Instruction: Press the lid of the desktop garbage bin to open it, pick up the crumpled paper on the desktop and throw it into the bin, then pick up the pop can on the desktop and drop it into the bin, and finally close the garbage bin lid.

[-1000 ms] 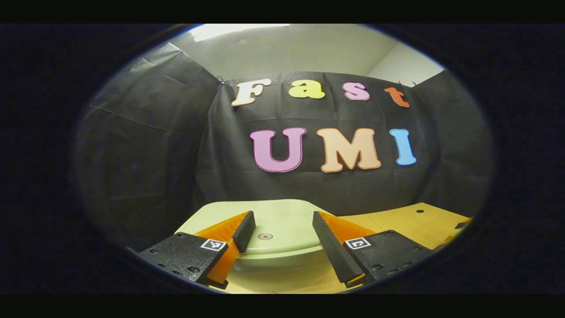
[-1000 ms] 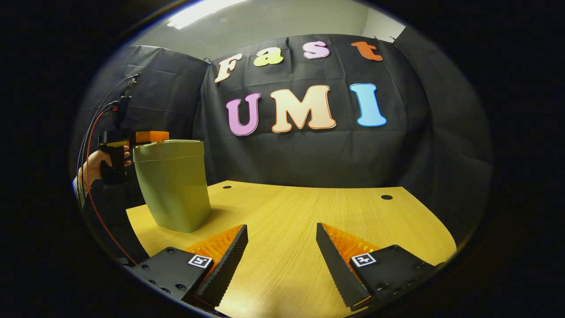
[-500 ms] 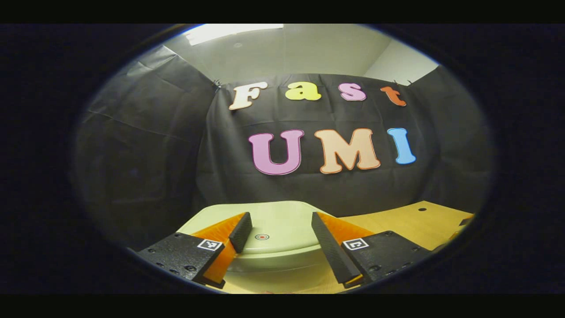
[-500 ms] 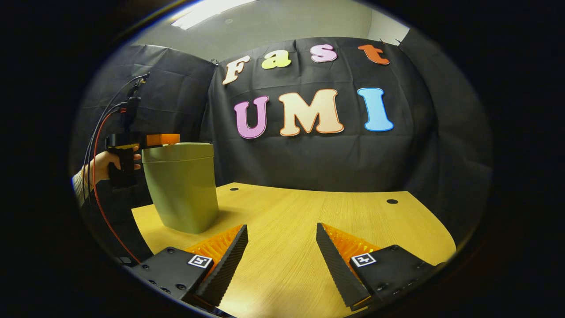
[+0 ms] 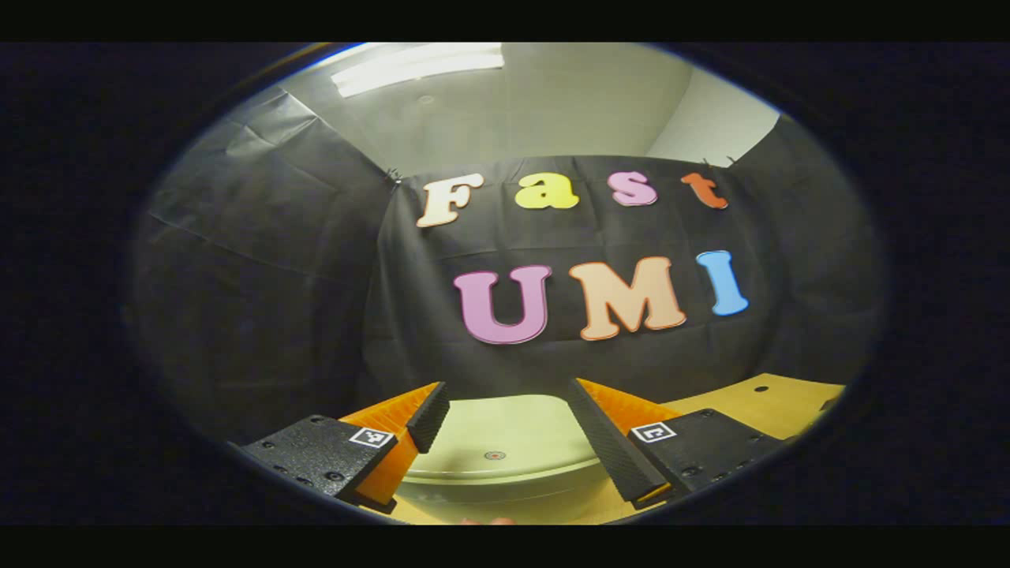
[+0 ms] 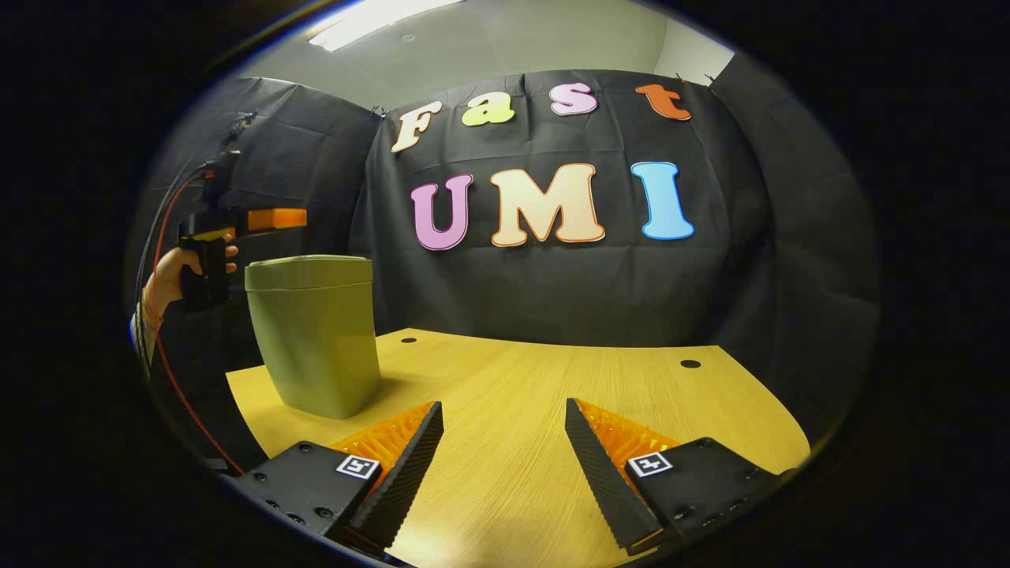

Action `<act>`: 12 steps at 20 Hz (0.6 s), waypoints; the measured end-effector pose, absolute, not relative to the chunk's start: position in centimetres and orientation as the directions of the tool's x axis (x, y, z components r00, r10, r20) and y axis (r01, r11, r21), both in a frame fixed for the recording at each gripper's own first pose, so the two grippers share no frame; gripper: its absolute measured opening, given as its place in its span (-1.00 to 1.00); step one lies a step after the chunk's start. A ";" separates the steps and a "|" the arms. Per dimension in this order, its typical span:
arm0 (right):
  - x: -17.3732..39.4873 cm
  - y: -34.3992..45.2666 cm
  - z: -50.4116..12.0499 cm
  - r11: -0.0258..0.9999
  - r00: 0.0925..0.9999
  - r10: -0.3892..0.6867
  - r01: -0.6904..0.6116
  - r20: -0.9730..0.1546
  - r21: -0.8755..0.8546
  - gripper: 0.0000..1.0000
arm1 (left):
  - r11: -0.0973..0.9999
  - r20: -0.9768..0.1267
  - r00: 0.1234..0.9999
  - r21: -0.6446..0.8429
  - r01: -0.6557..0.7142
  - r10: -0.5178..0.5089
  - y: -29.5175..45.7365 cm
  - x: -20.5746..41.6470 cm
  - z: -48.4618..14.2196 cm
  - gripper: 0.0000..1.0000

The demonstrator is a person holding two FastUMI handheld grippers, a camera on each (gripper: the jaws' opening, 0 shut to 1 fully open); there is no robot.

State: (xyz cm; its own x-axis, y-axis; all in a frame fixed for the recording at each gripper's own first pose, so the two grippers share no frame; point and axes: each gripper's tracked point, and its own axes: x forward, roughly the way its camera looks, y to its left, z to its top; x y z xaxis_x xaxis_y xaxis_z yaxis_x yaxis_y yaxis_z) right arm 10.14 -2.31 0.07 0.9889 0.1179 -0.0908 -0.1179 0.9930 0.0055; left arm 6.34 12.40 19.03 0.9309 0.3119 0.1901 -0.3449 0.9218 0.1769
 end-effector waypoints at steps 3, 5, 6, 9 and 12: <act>10.3 -2.1 -0.3 0.994 0.989 0.110 -0.110 -0.101 0.006 0.96 | 0.964 0.180 0.973 0.196 -0.178 0.143 6.4 6.1 17.7 0.88; 10.2 -1.5 -0.1 0.993 0.988 0.121 -0.121 -0.096 0.009 0.96 | 0.975 0.156 0.987 0.211 -0.073 0.040 2.9 5.6 15.7 0.87; 10.1 -1.1 0.1 0.992 0.988 0.126 -0.126 -0.090 0.008 0.96 | 0.979 0.150 0.989 0.203 -0.018 -0.013 1.1 5.2 14.5 0.87; 10.0 -0.1 0.7 0.990 0.988 0.137 -0.138 -0.070 -0.014 0.96 | 0.984 0.112 0.986 0.143 0.106 -0.122 -1.9 4.6 10.5 0.86; 9.9 0.9 0.6 0.988 0.987 0.148 -0.150 -0.067 -0.029 0.96 | 0.985 0.109 0.981 0.077 0.152 -0.160 -2.5 4.5 7.3 0.86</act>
State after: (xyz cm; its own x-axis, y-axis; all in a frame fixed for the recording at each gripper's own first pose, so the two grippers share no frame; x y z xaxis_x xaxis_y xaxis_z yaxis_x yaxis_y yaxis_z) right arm 9.88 0.85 0.64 0.9867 0.1482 -0.0666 -0.1503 0.9882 -0.0288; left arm 4.46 -2.50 7.27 0.9811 -0.1600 0.1086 0.1522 0.9853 0.0771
